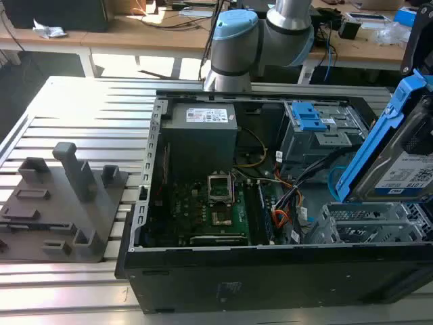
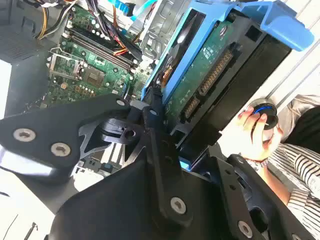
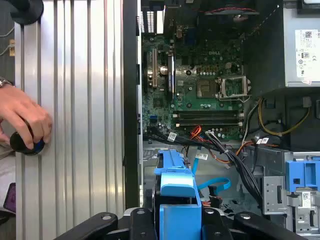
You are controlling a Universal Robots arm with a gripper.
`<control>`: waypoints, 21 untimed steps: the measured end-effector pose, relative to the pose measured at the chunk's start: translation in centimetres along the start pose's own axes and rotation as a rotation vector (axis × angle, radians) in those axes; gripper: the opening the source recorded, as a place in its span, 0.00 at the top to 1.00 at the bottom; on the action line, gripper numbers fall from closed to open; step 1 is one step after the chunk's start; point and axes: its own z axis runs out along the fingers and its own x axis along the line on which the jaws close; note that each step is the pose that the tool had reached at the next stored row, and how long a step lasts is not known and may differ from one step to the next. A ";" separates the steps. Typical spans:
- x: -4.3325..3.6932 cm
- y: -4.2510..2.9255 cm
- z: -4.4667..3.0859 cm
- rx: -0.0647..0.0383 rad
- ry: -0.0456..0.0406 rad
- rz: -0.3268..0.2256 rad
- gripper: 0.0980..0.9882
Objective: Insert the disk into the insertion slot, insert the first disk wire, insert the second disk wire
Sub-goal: 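Insert the disk into the insertion slot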
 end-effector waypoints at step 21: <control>-0.01 -0.11 3.15 0.000 0.0074 0.000 0.70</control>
